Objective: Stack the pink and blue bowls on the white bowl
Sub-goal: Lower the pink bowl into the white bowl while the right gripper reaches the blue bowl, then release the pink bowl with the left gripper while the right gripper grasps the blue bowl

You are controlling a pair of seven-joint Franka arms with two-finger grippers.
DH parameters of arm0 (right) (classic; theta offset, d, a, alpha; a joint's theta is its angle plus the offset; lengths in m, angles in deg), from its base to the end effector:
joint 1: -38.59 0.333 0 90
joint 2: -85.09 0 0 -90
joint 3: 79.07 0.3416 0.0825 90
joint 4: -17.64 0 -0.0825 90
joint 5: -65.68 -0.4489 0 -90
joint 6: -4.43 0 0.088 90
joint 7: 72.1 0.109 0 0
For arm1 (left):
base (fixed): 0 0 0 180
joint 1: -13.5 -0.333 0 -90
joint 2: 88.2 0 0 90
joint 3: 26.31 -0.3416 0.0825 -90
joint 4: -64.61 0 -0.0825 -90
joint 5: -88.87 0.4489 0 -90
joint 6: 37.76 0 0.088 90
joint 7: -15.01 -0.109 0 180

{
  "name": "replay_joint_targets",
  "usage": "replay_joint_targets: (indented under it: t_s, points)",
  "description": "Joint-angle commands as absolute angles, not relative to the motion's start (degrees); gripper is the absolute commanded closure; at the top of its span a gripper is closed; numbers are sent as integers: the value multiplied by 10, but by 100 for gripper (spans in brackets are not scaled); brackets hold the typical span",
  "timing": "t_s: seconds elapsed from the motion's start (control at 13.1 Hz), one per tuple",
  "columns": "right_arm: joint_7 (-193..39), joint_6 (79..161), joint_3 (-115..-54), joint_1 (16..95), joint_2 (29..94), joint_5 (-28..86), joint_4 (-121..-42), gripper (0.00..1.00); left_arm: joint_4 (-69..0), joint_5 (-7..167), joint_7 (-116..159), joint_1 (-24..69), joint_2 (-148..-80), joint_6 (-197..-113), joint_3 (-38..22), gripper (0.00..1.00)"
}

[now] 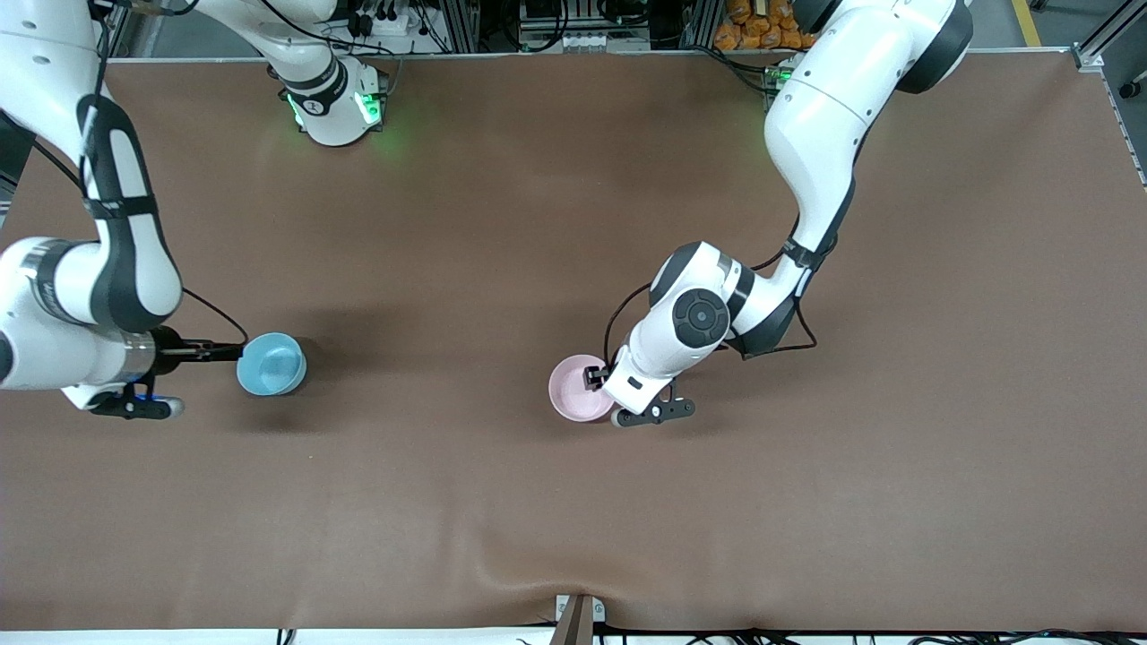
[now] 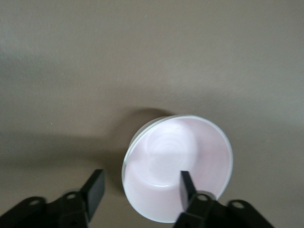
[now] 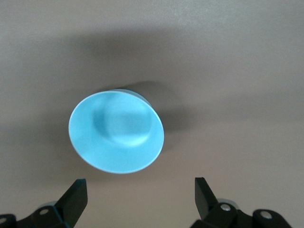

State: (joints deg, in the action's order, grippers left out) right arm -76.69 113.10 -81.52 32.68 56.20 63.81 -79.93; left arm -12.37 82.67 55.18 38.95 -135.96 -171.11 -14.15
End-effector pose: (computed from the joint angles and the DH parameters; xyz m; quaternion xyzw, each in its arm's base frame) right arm 0.6911 -0.0968 0.2614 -0.9872 0.0390 0.1529 0.0212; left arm 0.6795 -0.4750 0.2300 0.9851 0.0958 -0.0099 0.1425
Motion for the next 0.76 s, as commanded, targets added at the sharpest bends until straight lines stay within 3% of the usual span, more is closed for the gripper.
replay_joint_targets:
  t_s: [0.0, 0.3, 0.69]
  points:
    - [-780, 1155, -814, 324, 535, 637, -799, 0, -129, 835, 554, 379, -1322, -1694, -153, 0]
    - [-780, 1183, -814, 326, 515, 636, -800, 0, -129, 903, 550, 327, -1245, -1584, -160, 0]
    - [-782, 1197, -814, 323, 492, 636, -800, 0, -128, 897, 456, 228, -1172, -1511, -157, 0]
